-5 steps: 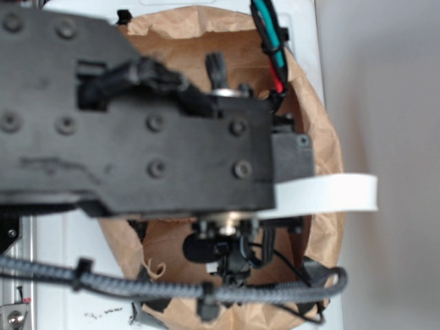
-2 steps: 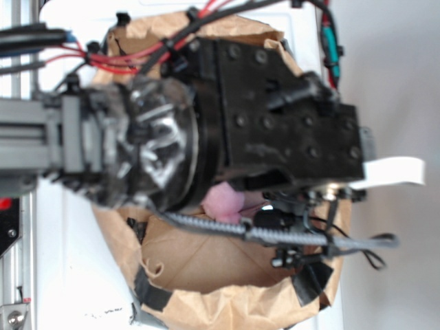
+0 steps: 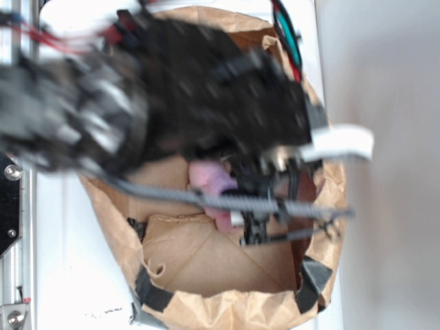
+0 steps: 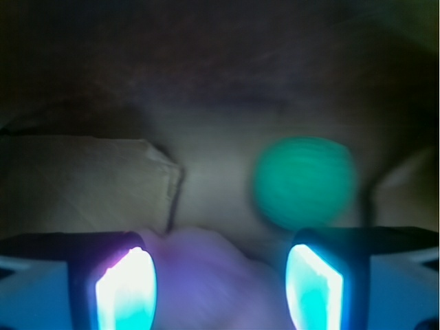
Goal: Grab the green ball.
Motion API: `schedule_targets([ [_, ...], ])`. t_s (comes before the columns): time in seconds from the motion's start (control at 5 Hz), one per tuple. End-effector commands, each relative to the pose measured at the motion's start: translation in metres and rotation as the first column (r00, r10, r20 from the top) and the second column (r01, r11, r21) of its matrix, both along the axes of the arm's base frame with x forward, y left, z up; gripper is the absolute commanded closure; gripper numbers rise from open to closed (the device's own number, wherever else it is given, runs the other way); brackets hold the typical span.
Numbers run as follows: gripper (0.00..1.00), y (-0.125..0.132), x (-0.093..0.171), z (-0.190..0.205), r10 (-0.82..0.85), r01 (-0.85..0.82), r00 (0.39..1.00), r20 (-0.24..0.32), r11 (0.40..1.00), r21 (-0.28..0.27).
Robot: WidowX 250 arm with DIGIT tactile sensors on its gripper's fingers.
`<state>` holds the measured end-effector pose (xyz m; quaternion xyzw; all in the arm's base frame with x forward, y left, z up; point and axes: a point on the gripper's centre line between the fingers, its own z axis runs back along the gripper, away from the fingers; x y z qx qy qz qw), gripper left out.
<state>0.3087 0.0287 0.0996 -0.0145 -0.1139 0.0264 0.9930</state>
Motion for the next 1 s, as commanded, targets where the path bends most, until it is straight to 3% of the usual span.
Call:
schedule_targets([
  [0.0, 0.0, 0.01, 0.013, 0.014, 0.038, -0.042, 0.994, 0.106, 0.999, 0.03],
  [0.8, 0.0, 0.001, 0.02, -0.011, 0.028, -0.036, 0.993, 0.118, 0.997, 0.062],
])
